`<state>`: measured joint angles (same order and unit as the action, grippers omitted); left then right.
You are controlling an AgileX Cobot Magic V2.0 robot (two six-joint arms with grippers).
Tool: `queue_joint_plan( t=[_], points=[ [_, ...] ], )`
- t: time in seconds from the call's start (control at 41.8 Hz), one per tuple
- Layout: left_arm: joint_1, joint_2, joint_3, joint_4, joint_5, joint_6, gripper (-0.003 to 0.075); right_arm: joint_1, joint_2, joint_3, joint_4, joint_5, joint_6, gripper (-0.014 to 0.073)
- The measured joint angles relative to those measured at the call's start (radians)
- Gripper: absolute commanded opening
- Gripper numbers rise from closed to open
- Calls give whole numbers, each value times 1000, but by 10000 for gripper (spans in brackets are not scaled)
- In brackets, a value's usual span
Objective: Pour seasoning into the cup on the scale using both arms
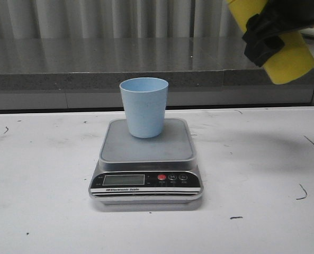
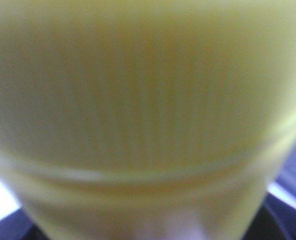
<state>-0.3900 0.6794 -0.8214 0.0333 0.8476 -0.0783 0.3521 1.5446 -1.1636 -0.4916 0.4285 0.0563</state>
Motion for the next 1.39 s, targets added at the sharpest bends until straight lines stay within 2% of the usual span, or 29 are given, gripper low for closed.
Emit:
queue_joint_plan(
  t=[0.12, 0.239, 0.479, 0.622, 0.718, 0.886, 1.053, 1.388],
  points=[
    [0, 0, 0, 0, 0, 0, 355, 103, 0, -43, -165, 84, 0, 349],
    [0, 0, 0, 0, 0, 0, 355, 179, 0, -49, -291, 109, 0, 340],
    [0, 0, 0, 0, 0, 0, 355, 270, 18, -53, -395, 198, -2, 340],
    [0, 0, 1, 0, 0, 0, 355, 294, 90, -91, -440, 319, -2, 340],
    [0, 0, 1, 0, 0, 0, 355, 303, 147, -112, -516, 368, -25, 340],
    [0, 0, 1, 0, 0, 0, 355, 311, 194, -116, -652, 353, -145, 340],
    [0, 0, 1, 0, 0, 0, 355, 315, 226, -121, -726, 343, -255, 340],
    [0, 0, 1, 0, 0, 0, 355, 315, 253, -121, -827, 356, -286, 340]
  ],
)
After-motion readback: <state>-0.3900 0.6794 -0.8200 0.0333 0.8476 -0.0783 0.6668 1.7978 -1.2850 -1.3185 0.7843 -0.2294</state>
